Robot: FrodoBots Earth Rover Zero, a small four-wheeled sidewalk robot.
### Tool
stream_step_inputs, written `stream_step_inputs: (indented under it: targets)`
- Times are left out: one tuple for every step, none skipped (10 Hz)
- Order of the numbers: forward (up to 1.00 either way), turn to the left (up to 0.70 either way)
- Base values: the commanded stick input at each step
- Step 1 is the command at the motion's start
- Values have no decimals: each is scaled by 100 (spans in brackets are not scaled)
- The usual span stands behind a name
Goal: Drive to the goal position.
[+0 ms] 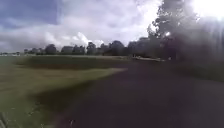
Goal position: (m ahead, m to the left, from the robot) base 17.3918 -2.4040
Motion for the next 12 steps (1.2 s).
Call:
stream_step_inputs:
  targets:
    - [70,-26]
    - [70,-26]
    - [70,-26]
    - [70,-7]
    - [70,-3]
    - [70,0]
    - [70,0]
    - [70,0]
    - [70,0]
    - [70,0]
    - [70,0]
    - [70,0]
